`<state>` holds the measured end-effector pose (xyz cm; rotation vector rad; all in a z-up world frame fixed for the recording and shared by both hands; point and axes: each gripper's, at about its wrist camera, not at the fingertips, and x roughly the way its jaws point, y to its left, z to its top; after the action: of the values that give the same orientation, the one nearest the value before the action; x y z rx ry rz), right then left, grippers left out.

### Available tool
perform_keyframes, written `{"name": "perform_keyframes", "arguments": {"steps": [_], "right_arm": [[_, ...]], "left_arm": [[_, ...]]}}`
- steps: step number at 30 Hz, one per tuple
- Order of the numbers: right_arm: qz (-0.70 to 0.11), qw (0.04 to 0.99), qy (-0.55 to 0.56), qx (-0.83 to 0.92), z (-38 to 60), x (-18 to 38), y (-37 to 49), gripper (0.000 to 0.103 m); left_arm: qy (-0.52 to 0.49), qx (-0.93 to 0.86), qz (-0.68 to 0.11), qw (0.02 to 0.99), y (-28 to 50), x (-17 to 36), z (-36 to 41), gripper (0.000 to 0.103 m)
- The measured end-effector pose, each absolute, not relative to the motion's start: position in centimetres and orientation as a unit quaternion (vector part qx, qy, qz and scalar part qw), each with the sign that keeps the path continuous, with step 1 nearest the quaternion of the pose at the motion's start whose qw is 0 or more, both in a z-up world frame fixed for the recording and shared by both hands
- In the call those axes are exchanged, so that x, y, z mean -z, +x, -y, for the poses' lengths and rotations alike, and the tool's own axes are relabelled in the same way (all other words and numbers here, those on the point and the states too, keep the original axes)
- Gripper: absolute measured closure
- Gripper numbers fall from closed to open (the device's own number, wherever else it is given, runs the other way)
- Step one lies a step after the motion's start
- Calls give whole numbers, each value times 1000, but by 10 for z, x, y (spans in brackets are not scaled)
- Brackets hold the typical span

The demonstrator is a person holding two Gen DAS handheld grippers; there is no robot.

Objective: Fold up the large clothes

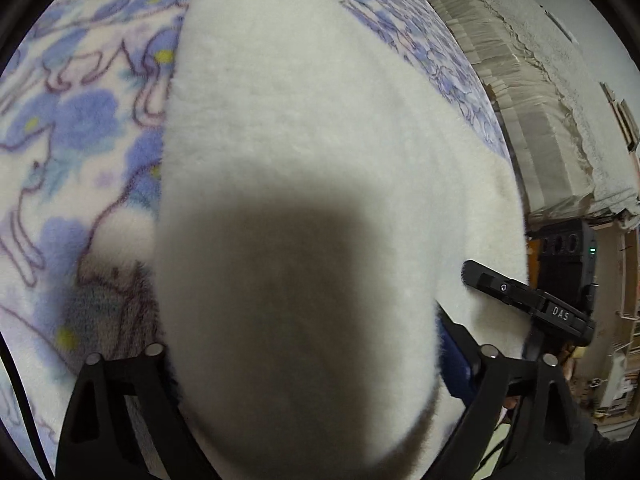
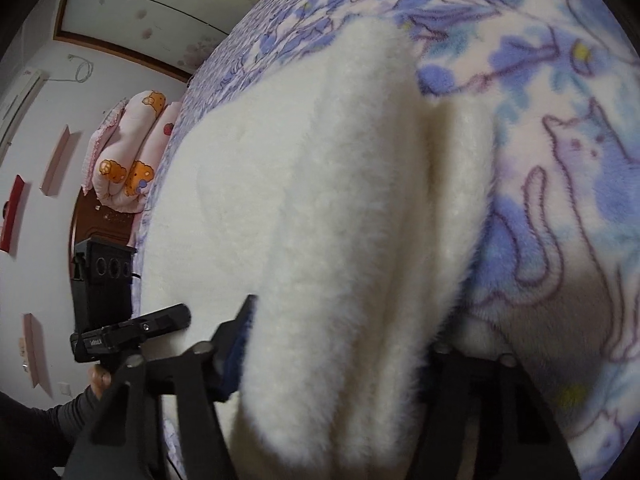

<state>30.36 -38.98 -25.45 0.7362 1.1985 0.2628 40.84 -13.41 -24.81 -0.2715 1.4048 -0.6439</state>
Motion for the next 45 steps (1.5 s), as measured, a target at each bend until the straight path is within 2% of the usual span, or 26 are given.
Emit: {"name": "perform_keyframes", "arguments": {"steps": [2, 5, 19, 31, 39, 45], "right_arm": [[-551, 762, 322, -105, 382, 243, 304, 60], [-553, 775, 296, -74, 368, 226, 302, 62], [-552, 780, 292, -42, 289, 160, 256, 64], [-564, 779, 253, -104, 166, 143, 298, 64], [-560, 776, 250, -145, 104, 150, 356, 64], [-539, 789, 252, -152, 84, 151, 414, 64]], "left_arm": [[-115, 280, -628, 717, 406, 240, 136, 23], [-105, 267, -621, 729, 402, 224, 138, 29], [-84, 261, -627, 729, 363, 155, 66, 30], [-102, 205, -626, 745, 366, 141, -85, 30], [-114, 175, -617, 759, 408, 145, -161, 30], [-116, 185, -594, 775, 476, 152, -189, 30]]}}
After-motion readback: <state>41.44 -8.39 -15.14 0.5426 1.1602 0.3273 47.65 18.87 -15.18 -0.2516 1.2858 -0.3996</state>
